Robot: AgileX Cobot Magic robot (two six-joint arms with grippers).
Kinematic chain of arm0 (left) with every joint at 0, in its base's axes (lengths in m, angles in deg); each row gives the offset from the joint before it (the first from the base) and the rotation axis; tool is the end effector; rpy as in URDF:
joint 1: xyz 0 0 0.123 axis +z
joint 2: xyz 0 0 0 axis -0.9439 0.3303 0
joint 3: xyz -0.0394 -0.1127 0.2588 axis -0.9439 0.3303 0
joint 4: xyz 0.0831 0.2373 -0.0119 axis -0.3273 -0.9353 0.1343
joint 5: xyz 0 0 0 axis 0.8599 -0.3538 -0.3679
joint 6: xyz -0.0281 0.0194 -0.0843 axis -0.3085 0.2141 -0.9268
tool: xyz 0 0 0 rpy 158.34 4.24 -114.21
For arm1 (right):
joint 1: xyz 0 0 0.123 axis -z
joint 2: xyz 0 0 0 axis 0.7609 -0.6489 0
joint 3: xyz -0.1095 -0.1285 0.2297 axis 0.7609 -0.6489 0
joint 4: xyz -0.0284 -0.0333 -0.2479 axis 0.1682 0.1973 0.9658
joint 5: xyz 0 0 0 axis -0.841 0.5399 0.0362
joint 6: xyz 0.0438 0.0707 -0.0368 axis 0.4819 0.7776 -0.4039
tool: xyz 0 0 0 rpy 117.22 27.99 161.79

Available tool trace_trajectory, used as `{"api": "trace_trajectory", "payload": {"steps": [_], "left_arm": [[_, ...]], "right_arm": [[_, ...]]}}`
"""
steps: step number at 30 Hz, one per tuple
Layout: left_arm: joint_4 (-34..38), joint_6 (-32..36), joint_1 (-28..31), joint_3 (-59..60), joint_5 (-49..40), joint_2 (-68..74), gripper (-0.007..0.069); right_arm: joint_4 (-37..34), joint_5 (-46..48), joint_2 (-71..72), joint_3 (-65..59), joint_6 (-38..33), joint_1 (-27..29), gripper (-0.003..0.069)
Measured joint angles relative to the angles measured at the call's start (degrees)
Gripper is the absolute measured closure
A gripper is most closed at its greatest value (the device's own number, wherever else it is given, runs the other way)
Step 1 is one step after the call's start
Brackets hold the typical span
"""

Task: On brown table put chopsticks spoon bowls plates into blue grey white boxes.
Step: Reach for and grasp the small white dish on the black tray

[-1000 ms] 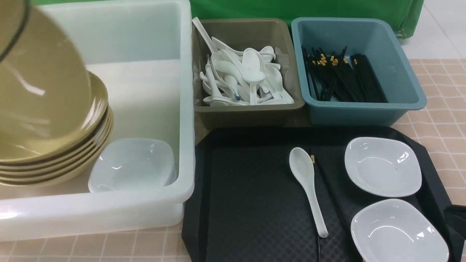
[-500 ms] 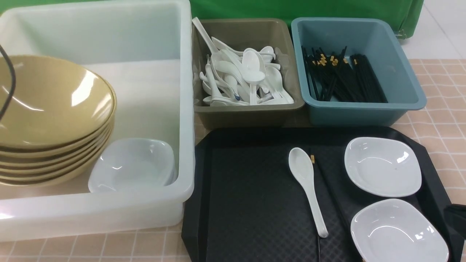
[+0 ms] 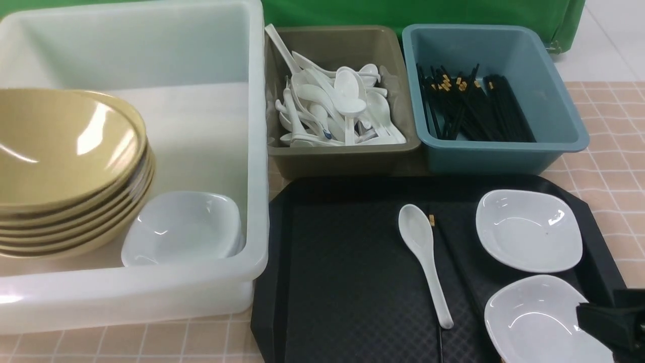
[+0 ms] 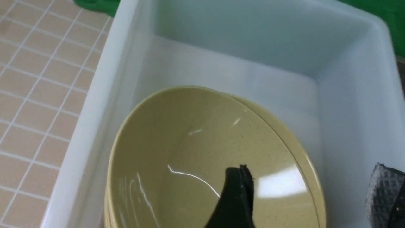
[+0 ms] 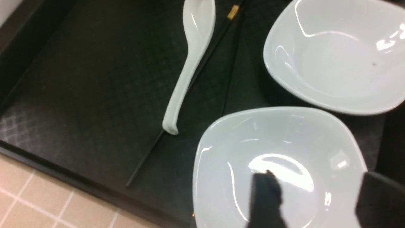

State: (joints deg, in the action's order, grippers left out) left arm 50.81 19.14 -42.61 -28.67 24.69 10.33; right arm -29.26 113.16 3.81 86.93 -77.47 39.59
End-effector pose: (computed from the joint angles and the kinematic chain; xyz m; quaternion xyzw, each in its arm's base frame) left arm 0.2260 0.0809 0.4151 -0.1261 0.8765 -0.0641 0.4602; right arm 0.1233 0.0394 0.2377 -0.1358 0.9090 0.1143 0.3772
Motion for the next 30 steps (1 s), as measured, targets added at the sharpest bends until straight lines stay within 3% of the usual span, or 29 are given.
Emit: {"api": "trace_trajectory", "payload": {"steps": [6, 8, 10, 11, 13, 17, 23, 26, 28, 29, 30], "left_arm": [[3.3, 0.9, -1.4, 1.1, -2.1, -0.8, 0.0375], [4.7, 1.5, -2.5, 2.1, -2.0, -1.1, 0.0409], [10.4, 8.4, -9.6, 5.3, -0.7, -2.8, 0.0524], [10.7, 8.4, -9.6, 5.6, -0.6, -3.0, 0.0524], [14.3, 16.8, -19.5, 9.5, 1.4, -6.7, 0.0604], [14.0, 23.7, -30.6, 14.3, 2.8, -15.5, 0.0622], [3.1, 21.0, -34.8, 21.7, 4.4, -28.6, 0.0621], [-9.2, 12.2, -34.9, 28.6, 5.2, -38.2, 0.0622], [-12.6, 8.5, -34.9, 31.1, 5.2, -40.7, 0.0622], [-18.8, 2.7, -34.9, 34.6, 5.2, -45.0, 0.0622], [-19.5, 2.7, -34.9, 35.1, 5.2, -45.5, 0.0622]], "right_arm": [[3.9, 2.1, -10.2, 5.2, 0.0, 0.0, 0.0163], [4.9, 2.2, -12.2, 5.8, 0.3, 0.0, 0.0161], [6.8, 2.2, -16.2, 7.1, 1.2, 0.0, 0.0160], [7.0, 2.1, -16.8, 7.4, 1.3, 0.0, 0.0160], [8.6, 1.8, -21.2, 8.4, 1.3, 0.0, 0.0160], [11.7, 1.2, -27.9, 9.8, 1.6, 0.0, 0.0160], [12.1, 1.7, -36.6, 11.2, 2.4, 0.0, 0.0183], [12.1, 6.2, -38.5, 13.9, 2.3, 0.0, 0.0330], [12.1, 8.4, -38.4, 15.3, 2.3, 0.0, 0.0424], [12.1, 10.1, -37.8, 16.9, 2.2, 0.0, 0.0520], [12.1, 10.3, -37.5, 17.1, 2.2, 0.0, 0.0543]]}}
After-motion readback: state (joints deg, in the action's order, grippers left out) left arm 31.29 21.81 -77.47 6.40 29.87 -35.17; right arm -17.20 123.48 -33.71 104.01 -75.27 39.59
